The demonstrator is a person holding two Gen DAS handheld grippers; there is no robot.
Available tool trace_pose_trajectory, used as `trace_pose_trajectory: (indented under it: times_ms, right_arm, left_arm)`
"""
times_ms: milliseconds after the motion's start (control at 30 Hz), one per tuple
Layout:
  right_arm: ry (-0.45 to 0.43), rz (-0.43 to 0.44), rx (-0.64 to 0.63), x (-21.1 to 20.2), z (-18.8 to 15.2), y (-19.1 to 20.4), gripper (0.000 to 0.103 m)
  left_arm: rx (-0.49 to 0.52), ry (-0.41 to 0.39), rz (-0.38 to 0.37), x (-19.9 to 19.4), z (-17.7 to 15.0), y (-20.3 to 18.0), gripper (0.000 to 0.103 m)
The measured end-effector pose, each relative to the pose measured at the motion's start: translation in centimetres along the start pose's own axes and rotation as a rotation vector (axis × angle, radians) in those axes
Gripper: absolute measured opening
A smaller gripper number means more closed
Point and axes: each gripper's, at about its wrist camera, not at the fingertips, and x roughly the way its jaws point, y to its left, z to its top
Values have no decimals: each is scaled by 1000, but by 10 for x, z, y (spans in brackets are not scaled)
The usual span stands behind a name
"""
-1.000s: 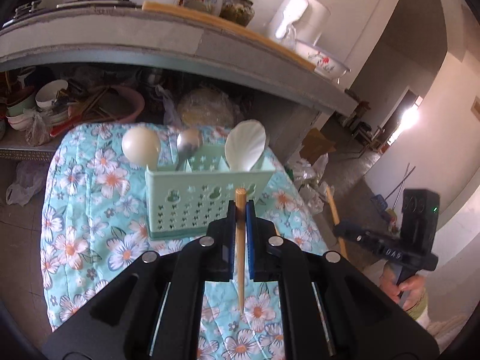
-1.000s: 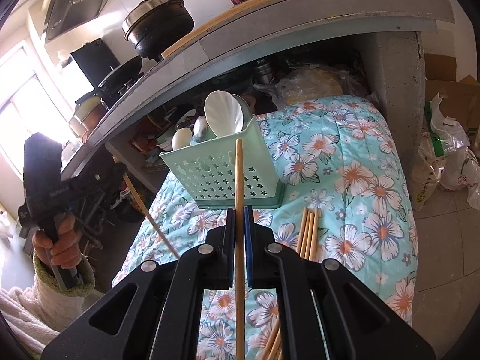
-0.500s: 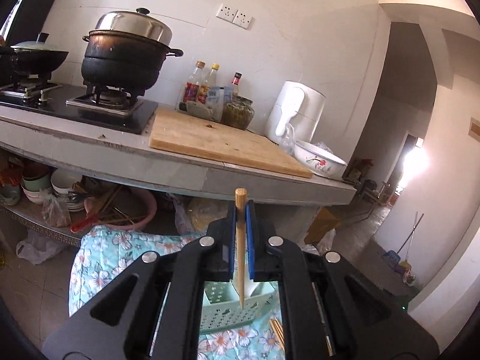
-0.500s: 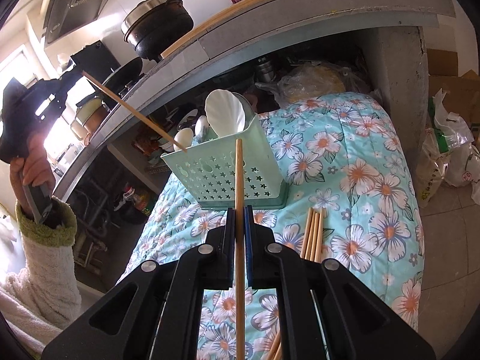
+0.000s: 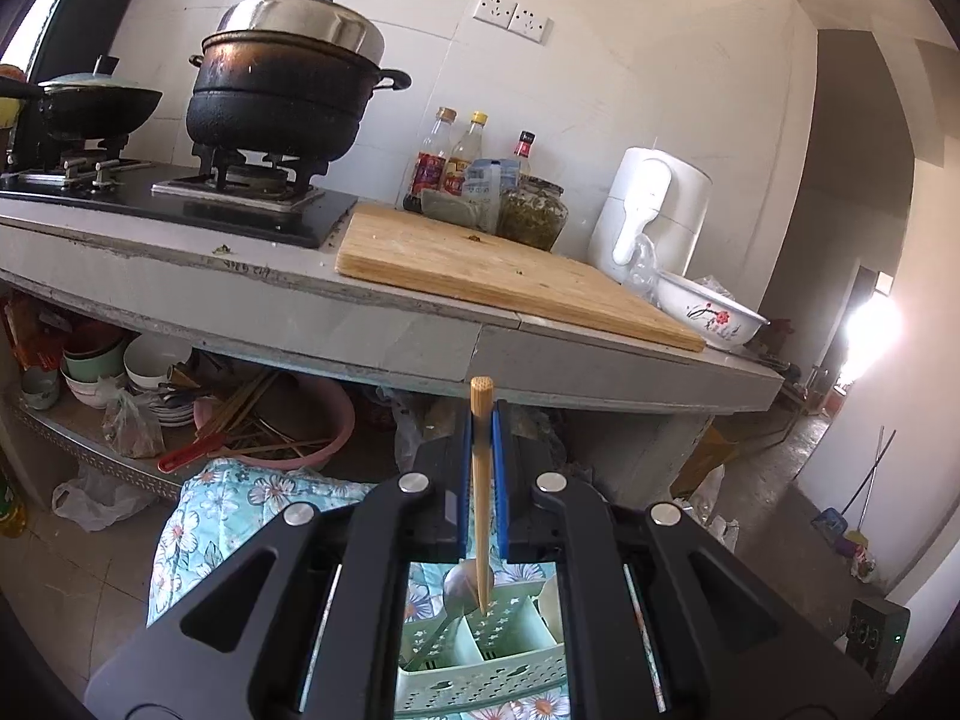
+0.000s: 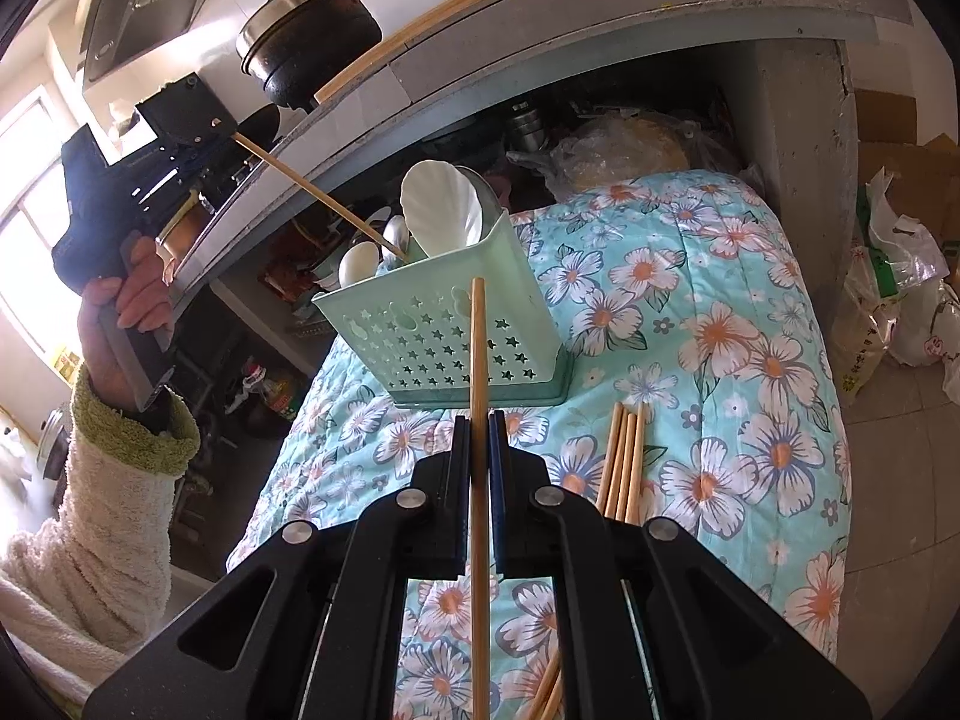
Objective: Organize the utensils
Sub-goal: 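Lift the chopstick with the left tool and insert it into the green holder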
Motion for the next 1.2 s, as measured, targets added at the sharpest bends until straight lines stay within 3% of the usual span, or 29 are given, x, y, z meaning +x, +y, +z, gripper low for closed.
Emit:
trace_pose_trajectory:
  times_ms: [500, 600, 667, 933, 1200]
  right_arm:
    - [6, -4, -15, 0, 3, 5, 6]
    - [4, -6, -20, -1, 5, 7, 6]
    - [1, -6, -24, 0, 7, 8, 6]
    - [-47, 33, -63, -1, 30, 27, 6]
    - [-234, 152, -136, 1, 92, 71, 6]
  left_arm:
    - [28, 168, -21, 37, -54, 1, 6]
    - [19, 179, -32, 35, -57, 3, 12]
    - [17, 189, -35, 34, -59, 4, 22]
    - [-18, 158, -54, 11, -60, 11, 26]
    - [-70, 100, -44, -37, -80, 24, 46]
